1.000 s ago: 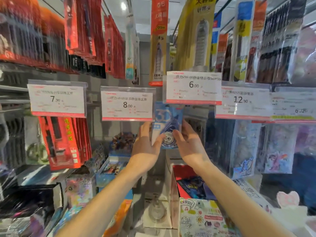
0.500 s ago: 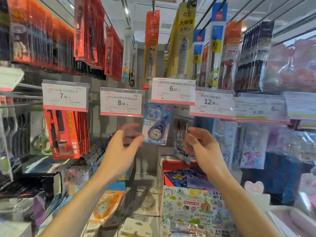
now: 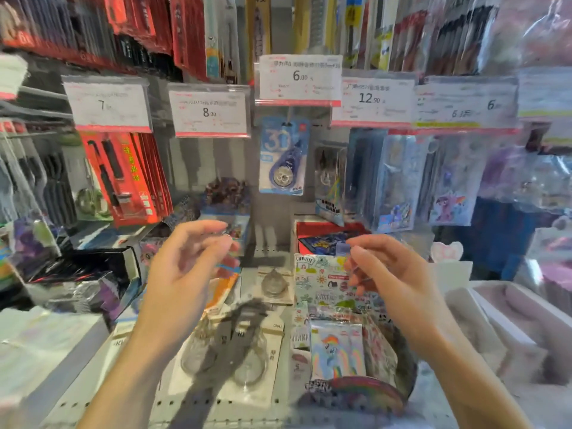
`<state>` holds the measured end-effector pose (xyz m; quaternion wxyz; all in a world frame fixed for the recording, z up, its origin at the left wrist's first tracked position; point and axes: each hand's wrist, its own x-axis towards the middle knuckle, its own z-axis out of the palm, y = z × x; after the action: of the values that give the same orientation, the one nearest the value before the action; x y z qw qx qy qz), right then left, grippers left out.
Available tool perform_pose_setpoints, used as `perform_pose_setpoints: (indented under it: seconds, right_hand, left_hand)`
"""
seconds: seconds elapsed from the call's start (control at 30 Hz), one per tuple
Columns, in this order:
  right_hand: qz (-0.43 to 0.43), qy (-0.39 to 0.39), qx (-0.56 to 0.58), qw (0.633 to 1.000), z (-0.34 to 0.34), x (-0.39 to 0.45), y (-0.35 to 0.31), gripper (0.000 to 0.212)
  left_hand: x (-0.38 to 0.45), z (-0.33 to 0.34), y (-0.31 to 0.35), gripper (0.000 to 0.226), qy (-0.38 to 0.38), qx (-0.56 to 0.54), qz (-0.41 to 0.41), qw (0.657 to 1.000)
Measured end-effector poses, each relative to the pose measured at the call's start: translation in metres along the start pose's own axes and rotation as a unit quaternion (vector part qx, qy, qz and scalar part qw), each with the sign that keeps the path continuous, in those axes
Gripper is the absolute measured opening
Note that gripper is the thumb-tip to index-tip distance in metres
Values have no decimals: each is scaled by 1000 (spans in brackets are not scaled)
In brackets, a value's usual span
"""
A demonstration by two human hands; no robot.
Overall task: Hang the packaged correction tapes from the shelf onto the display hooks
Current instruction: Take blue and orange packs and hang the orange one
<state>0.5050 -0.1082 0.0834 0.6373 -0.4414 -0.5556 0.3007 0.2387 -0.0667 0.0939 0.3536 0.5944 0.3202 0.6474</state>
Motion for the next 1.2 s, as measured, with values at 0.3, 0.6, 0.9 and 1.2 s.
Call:
perform_pose_setpoints:
  seconds: [0.3,0.6,0.9,1.2]
  right_hand:
    - [23,27,-38,999,60,-27,6,17]
    - [20,30,-65,997,168,-22,13,13]
    - [89,-26,-267,959,222,7,84,15]
    - [178,-66,-382,904,245,59,155,16]
  left_hand:
    - [7,-80,-14,13,-21,-30,-11,999]
    - [40,-198,-38,11,-55,14,-30,998]
    - [70,-216,-112,32,-191,212,-58,957]
    - [94,-184,-163,47,-350,537,-32,767]
